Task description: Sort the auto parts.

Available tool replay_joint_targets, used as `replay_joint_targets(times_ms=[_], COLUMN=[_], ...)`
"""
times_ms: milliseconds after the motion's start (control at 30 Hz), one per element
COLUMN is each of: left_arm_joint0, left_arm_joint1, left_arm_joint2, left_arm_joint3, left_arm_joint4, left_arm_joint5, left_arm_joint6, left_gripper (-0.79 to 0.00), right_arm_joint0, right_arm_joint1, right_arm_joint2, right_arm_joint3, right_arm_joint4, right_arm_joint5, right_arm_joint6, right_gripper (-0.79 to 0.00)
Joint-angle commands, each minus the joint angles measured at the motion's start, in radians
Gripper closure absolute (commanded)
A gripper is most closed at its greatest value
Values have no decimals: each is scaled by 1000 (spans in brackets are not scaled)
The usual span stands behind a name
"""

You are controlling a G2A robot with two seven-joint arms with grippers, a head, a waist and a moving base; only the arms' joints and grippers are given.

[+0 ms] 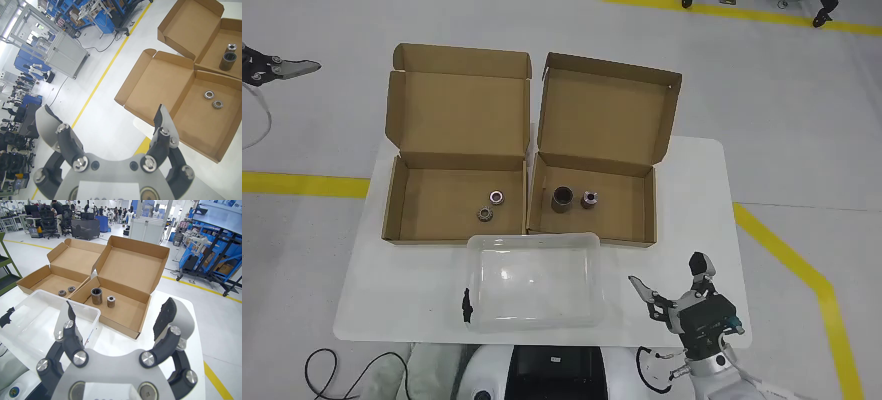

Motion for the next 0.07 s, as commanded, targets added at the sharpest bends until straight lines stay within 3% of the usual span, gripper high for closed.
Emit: replay_joint_targets(times_ms=[0,33], left_arm_joint0=[0,0], left_arm_joint1=[0,0], left_arm_joint2=[0,0], left_arm_joint3=[0,0], left_arm_joint4=[0,0], left_arm_joint5=[0,0], left_arm_joint6=[0,0], left_gripper=[-785,-785], right_arm_joint0=[0,0], right_arm_joint1=[0,0], right_arm_joint2=[0,0], right_arm_joint3=[0,0], right_arm_joint4=[0,0], right_arm_joint5=[0,0], right_arm_joint6=[0,0], right_gripper=[-785,-785])
